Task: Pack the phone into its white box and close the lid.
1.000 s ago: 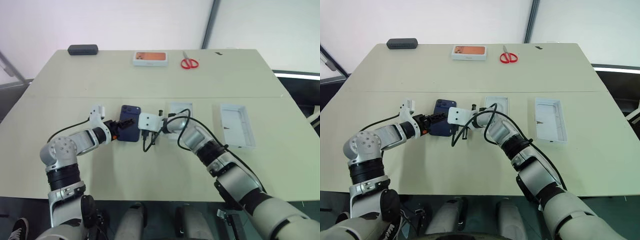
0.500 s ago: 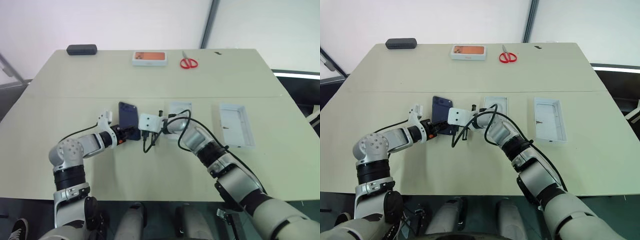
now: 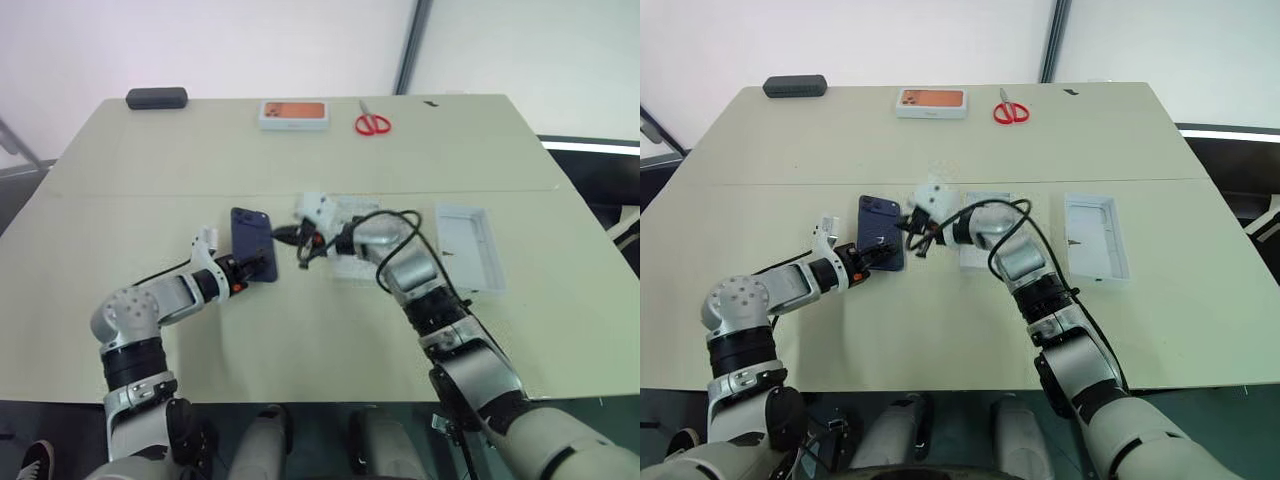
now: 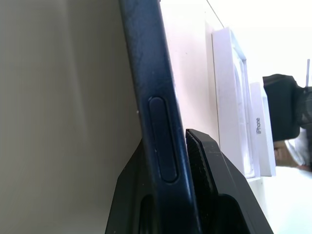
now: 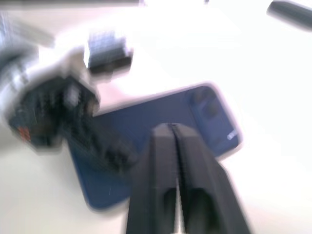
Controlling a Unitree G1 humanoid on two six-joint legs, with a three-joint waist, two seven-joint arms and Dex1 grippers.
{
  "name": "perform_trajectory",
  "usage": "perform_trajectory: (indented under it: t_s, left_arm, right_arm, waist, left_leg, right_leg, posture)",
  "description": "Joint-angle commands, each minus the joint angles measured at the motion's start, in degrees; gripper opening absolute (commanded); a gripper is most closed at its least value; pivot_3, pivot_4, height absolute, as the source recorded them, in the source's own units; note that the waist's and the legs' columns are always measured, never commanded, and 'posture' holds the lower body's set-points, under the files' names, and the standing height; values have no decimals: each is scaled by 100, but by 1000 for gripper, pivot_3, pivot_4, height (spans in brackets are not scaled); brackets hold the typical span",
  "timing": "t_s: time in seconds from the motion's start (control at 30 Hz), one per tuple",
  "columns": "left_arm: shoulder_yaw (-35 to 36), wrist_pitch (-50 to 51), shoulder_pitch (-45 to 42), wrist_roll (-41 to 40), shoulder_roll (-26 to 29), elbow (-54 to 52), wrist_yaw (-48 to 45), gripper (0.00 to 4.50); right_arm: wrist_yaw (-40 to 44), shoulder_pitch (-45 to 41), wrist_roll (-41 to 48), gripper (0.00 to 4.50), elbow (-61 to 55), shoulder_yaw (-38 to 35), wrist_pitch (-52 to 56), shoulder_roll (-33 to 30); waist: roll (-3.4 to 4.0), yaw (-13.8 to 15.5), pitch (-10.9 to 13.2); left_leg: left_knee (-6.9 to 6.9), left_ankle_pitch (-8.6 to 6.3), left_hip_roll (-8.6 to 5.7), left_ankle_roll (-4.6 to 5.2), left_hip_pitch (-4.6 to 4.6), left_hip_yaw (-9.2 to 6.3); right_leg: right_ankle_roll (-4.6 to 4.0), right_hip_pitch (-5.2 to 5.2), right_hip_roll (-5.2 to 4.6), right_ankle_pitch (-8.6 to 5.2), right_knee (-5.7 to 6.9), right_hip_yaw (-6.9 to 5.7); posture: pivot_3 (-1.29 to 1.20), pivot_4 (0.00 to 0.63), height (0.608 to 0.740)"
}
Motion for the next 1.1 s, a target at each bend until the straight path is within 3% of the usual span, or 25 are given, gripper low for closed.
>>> perform_trajectory:
  t_s: [0.03, 0.17, 0.43, 0.53, 1.0, 1.1]
  left_arm:
    - [271, -93, -72, -411, 28, -121, -177, 702]
    - [453, -116, -51, -732, -5, -198, -248, 702]
    - [267, -389, 236, -1000, 332, -520, -701, 702]
    - [21, -559, 288, -905, 434, -567, -809, 702]
    - [-360, -921, 351, -947, 487, -588, -768, 702]
    - [-368, -938, 353, -947, 482, -571, -761, 702]
  right_arm:
    - [28, -31, 334, 1820, -450, -214, 251, -136]
    - [193, 239, 493, 3834, -1004, -214, 371, -559]
    - [1273, 1218, 474, 3834, -2204, 406, 655, -2160]
    - [1220, 1291, 110, 3834, -2212, 708, 489, -2470]
    - [1115, 1349, -481, 3834, -1463, 854, -9, -2775]
    - [1067, 1346, -527, 2938, -1408, 853, -24, -2759]
  waist:
    - [-1, 6, 1]
    - [-2, 25, 2]
    - [-4, 6, 3]
    - [-4, -14, 4]
    - [-10, 34, 8]
    - [-10, 38, 8]
  left_leg:
    - [0, 0, 0, 0, 0, 1]
    - [-1, 0, -1, 0, -5, 2]
    - [0, -1, -2, 1, -7, 5]
    - [-2, -1, 1, 1, -7, 7]
    - [-1, 0, 1, 1, -9, 6]
    - [-1, 0, 1, 1, -9, 5]
  right_leg:
    - [0, 0, -1, 0, 0, 0]
    - [0, -3, -3, 0, -2, 1]
    - [0, -2, -2, 0, -7, 0]
    - [-1, -5, 1, -1, -7, 1]
    - [-1, 0, -4, -1, -17, 2]
    - [-1, 1, -4, -1, -18, 1]
  posture:
    - [0, 150, 740]
    - [0, 150, 740]
    - [0, 150, 740]
    - [0, 150, 740]
    - [0, 150, 740]
    - [0, 150, 740]
